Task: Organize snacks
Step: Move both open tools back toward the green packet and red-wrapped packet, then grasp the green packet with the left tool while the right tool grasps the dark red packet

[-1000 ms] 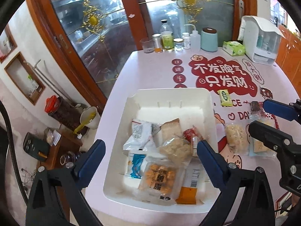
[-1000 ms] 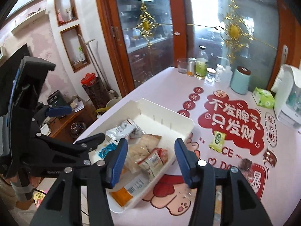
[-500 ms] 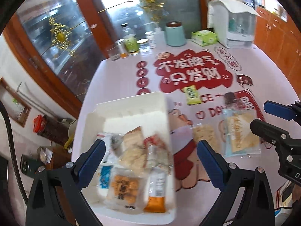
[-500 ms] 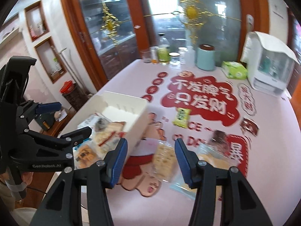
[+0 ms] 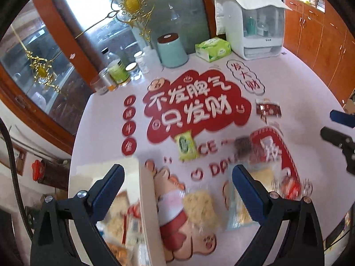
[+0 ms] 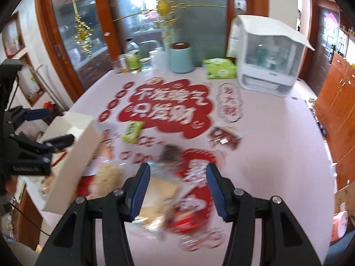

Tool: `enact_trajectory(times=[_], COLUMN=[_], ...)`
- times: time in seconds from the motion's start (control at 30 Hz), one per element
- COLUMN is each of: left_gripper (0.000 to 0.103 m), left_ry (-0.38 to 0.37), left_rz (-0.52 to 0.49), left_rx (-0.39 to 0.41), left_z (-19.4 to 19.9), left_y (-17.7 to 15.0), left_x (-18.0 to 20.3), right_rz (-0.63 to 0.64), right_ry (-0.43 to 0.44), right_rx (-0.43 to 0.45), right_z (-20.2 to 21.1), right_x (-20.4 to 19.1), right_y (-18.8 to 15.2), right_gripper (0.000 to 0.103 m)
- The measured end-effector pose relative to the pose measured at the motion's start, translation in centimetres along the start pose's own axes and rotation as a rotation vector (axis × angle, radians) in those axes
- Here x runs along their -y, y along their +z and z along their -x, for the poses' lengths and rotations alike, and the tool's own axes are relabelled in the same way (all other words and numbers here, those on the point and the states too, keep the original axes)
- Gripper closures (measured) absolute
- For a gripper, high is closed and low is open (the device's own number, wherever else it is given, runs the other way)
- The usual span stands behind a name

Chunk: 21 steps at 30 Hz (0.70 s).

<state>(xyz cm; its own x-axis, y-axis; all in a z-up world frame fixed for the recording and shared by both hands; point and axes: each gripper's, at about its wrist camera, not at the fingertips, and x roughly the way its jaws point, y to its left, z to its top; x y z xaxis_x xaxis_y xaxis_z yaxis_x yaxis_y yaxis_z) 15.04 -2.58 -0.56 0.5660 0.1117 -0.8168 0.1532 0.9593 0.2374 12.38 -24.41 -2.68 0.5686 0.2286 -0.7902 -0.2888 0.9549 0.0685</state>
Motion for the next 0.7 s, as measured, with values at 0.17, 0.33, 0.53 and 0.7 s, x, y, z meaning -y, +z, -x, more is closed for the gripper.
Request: enact_trajectory(times=[0.17,0.33,0.53,0.7], left_gripper=[0.006,0.006,0.006,0.006], left_ry=[0.041,0.061,0.042,0.016], left_rz=[0.015,0.021,0.051,0.096], left_rx=[-0.048,-0.152,-0.291,-0.363], left_z=[-4.2,-10.7,-17.6,-20.9], left_y=[4.5,6.2,5.1,3.9], left_x=[0.3,0.7,1.0,0.5], right_rz=[0.036,0.118,0.234,0.352], right_ry=[-0.028,-0.03,-0.03,-0.012], right_rx=[-0.008,-0.099,-0.192,-0.251], right_z=[-2.4,-8.6,-15.1,-19.2], right_x=[5.4,9.3,10.0,9.1], right_y=[3.3,5.9,6.1,5.2], right_gripper=[0.038,0.038,0.038,0.038])
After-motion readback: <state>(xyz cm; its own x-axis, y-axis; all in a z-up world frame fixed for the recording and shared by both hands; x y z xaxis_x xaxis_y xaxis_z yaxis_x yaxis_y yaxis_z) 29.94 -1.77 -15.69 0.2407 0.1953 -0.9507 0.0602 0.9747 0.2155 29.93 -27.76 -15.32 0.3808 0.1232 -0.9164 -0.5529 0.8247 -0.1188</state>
